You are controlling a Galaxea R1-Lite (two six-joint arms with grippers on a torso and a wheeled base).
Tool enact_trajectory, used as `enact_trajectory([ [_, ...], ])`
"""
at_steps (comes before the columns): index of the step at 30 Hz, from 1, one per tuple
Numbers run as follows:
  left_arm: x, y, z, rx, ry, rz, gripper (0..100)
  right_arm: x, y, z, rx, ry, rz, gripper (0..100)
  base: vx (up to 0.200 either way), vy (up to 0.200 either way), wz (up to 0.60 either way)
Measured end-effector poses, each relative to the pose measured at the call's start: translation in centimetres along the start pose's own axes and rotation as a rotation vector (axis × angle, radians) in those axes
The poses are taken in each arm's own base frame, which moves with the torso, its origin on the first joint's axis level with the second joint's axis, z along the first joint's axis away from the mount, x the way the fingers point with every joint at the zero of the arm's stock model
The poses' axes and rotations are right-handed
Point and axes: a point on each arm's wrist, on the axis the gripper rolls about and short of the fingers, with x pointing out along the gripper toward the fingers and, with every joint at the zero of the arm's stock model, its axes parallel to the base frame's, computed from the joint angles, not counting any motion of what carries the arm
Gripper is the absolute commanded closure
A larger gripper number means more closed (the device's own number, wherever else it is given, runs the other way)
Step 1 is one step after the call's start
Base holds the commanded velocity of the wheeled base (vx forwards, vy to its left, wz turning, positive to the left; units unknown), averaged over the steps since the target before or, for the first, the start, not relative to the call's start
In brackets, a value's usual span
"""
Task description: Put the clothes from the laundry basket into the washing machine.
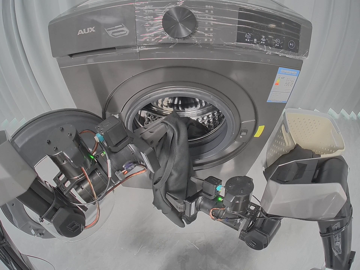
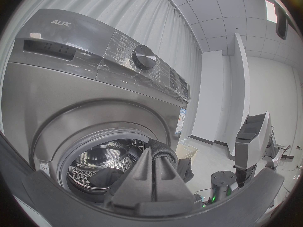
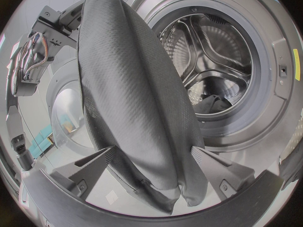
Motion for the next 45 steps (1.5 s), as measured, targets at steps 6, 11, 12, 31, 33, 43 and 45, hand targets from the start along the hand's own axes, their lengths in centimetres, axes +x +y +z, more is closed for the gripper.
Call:
enact_trajectory([
  [6,0.0,-0.2,0.0,-0.002,0.001,-0.004,100,1.5,-0.2,-0.2,-0.009,-0.019,0.013,0,0.000,0.000,0.00],
  [11,0.0,-0.3,0.0,-0.003,0.000,-0.007,100,3.0,-0.5,-0.4,-0.022,-0.031,0.007,0,0.000,0.000,0.00],
  [12,0.0,-0.3,0.0,-0.003,0.000,-0.008,100,3.3,-0.6,-0.5,-0.023,-0.032,0.003,0,0.000,0.000,0.00],
  [31,-1.0,0.3,-0.9,-0.005,0.048,0.016,100,4.5,-3.0,0.7,-0.020,-0.100,-0.096,100,0.000,0.000,0.00],
  [33,-1.3,0.5,-1.4,-0.006,0.072,0.026,100,4.1,-3.5,1.5,-0.019,-0.111,-0.109,100,0.000,0.000,0.00],
  [43,-3.1,1.5,-5.1,-0.028,0.237,0.064,100,1.2,-4.0,6.3,-0.013,-0.184,-0.166,100,0.000,0.000,0.00],
  [45,-3.4,1.8,-5.8,-0.030,0.264,0.074,100,0.7,-4.1,6.8,-0.011,-0.190,-0.177,100,0.000,0.000,0.00],
])
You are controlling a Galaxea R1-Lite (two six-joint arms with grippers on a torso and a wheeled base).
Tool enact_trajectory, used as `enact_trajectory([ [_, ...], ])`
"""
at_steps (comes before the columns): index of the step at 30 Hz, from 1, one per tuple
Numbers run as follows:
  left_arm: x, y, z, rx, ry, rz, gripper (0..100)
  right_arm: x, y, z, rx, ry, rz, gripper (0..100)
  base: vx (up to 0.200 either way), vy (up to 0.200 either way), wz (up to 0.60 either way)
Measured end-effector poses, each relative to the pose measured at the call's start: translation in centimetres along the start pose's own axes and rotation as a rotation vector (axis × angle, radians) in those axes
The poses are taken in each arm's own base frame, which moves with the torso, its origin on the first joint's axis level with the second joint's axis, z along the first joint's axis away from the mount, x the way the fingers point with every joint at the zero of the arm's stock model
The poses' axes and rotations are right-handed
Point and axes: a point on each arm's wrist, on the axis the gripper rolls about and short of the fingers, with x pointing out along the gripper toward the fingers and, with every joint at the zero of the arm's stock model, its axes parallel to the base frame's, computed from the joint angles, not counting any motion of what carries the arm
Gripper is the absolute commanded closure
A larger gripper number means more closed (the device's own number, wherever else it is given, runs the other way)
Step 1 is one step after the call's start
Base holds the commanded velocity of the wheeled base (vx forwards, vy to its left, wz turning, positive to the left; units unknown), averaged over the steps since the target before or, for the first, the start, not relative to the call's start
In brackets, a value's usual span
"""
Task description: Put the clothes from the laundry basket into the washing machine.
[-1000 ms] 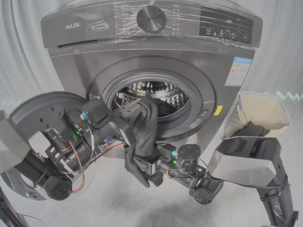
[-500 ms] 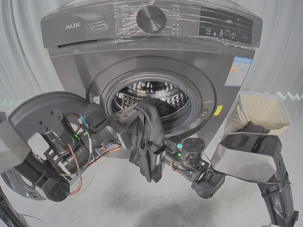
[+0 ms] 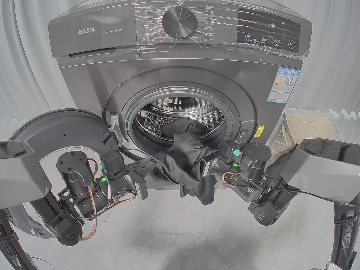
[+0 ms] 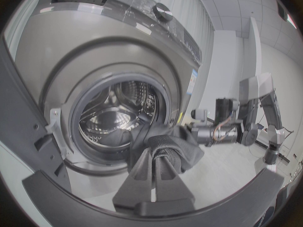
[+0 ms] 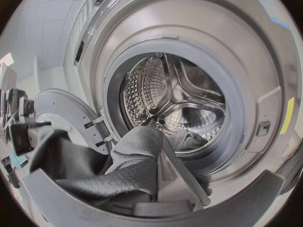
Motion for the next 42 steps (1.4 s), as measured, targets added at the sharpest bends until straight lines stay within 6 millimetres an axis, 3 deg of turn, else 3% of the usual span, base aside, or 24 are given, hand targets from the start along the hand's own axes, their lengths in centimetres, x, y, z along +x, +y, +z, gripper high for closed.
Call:
enact_trajectory([
  [11,-0.7,0.4,-2.9,0.010,0.122,-0.011,100,-0.9,-0.2,1.5,0.003,-0.022,-0.009,100,0.000,0.000,0.00],
  [12,-0.8,0.4,-3.0,0.010,0.126,-0.011,0,-0.9,-0.3,1.5,0.003,-0.023,-0.009,100,0.000,0.000,0.00],
  [31,-3.4,-0.6,-4.9,0.014,0.249,-0.086,0,-1.2,-1.7,3.6,-0.003,-0.069,-0.044,100,0.000,0.000,0.00],
  [42,-2.0,-0.3,-4.2,0.025,0.196,-0.079,0,-1.7,-0.7,3.8,0.002,-0.072,-0.016,100,0.000,0.000,0.00],
])
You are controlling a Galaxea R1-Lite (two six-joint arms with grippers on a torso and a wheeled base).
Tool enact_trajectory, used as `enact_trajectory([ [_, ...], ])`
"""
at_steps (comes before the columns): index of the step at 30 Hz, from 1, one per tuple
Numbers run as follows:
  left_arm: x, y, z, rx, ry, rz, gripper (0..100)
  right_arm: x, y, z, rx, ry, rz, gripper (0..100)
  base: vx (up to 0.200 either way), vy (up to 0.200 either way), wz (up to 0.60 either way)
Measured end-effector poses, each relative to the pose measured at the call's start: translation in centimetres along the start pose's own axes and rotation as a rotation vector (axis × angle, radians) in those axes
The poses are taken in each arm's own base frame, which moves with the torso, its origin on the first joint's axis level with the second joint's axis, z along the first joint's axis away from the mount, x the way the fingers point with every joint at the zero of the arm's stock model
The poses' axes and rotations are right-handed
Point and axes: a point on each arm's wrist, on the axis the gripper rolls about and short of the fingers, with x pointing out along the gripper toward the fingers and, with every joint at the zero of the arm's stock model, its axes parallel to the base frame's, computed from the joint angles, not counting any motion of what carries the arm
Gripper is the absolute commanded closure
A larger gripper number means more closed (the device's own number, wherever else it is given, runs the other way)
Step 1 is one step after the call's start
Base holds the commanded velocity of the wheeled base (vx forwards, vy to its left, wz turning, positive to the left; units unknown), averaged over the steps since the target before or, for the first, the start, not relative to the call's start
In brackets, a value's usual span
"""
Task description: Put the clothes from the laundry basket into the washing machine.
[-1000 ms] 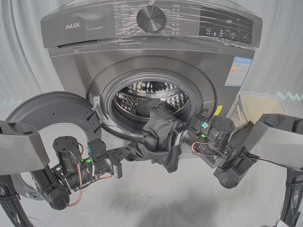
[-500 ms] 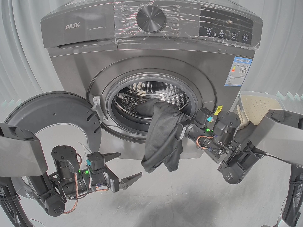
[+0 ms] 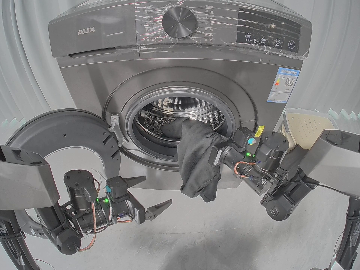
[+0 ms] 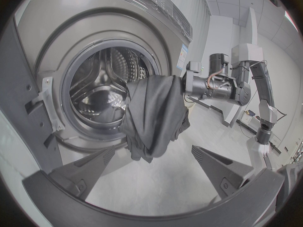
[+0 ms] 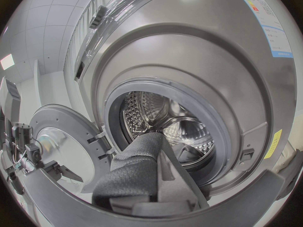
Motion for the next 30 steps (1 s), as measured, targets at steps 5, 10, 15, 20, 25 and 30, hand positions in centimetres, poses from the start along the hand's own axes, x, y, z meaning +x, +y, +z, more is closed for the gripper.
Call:
enact_trajectory([
  [5,1.4,0.5,0.8,0.010,-0.049,0.005,0,-0.2,1.0,0.0,0.004,0.004,0.025,100,0.000,0.000,0.00],
  [10,3.2,0.8,0.9,0.020,-0.077,-0.002,0,-0.5,2.6,-0.1,0.015,0.008,0.065,100,0.000,0.000,0.00],
  [15,4.6,1.1,0.8,0.022,-0.092,-0.006,0,-0.7,3.9,0.0,0.024,0.007,0.100,100,0.000,0.000,0.00],
  [20,5.8,1.5,0.6,0.026,-0.105,-0.003,0,-1.3,5.5,0.2,0.030,0.012,0.142,100,0.000,0.000,0.00],
  [25,6.7,1.9,0.1,0.025,-0.105,0.007,0,-2.2,7.1,0.4,0.044,0.022,0.183,100,0.000,0.000,0.00],
  [30,7.4,2.4,-0.3,0.023,-0.107,0.017,0,-2.9,8.0,0.6,0.054,0.026,0.189,100,0.000,0.000,0.00],
])
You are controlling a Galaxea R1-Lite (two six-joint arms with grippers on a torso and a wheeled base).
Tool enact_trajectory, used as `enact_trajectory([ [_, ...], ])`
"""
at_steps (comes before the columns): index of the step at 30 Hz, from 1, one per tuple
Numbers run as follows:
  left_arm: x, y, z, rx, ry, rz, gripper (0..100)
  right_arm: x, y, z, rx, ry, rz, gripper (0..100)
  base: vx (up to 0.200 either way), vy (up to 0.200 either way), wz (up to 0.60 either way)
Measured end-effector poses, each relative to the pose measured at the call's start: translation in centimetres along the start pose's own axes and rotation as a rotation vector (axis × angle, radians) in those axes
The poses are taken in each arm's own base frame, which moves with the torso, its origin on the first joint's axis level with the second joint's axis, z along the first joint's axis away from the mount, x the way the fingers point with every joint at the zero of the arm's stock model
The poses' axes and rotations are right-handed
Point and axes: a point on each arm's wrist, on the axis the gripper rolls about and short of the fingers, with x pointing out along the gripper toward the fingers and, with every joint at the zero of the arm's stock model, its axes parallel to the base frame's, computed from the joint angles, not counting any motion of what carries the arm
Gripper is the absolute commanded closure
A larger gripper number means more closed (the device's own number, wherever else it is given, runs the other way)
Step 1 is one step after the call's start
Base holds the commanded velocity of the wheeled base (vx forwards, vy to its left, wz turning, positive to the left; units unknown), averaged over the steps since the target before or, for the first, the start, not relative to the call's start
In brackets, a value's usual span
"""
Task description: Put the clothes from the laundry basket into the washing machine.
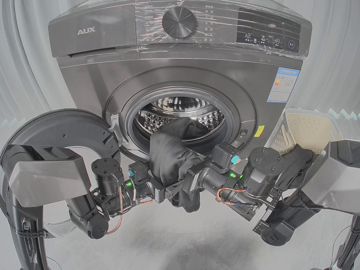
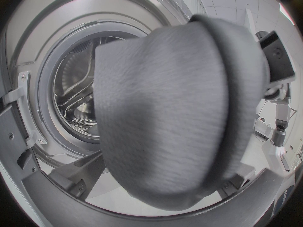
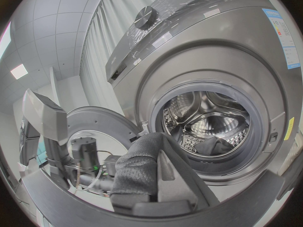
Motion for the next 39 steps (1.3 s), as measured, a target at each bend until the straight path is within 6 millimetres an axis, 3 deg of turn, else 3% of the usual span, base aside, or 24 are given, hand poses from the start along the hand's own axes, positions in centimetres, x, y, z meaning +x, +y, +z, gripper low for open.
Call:
enact_trajectory([
  [9,1.1,1.1,-0.5,-0.009,-0.016,0.044,0,-0.8,0.8,0.4,0.008,0.005,0.018,100,0.000,0.000,0.00],
  [10,1.2,1.2,-0.5,-0.009,-0.018,0.050,100,-0.9,0.8,0.4,0.008,0.006,0.016,100,0.000,0.000,0.00],
  [22,1.7,1.9,-0.6,-0.024,-0.029,0.076,100,-1.8,-0.9,-0.1,0.006,0.048,-0.045,100,0.000,0.000,0.00],
  [29,1.2,2.2,0.9,-0.032,-0.067,0.103,100,-3.6,-2.7,-1.6,-0.004,0.140,-0.106,100,0.000,0.000,0.00],
  [38,0.8,1.7,2.5,-0.033,-0.106,0.103,100,-5.2,-2.6,-3.1,-0.010,0.219,-0.105,100,0.000,0.000,0.00],
  [39,0.7,1.7,2.6,-0.034,-0.109,0.102,100,-5.2,-2.5,-3.1,-0.009,0.221,-0.103,0,0.000,0.000,0.00],
])
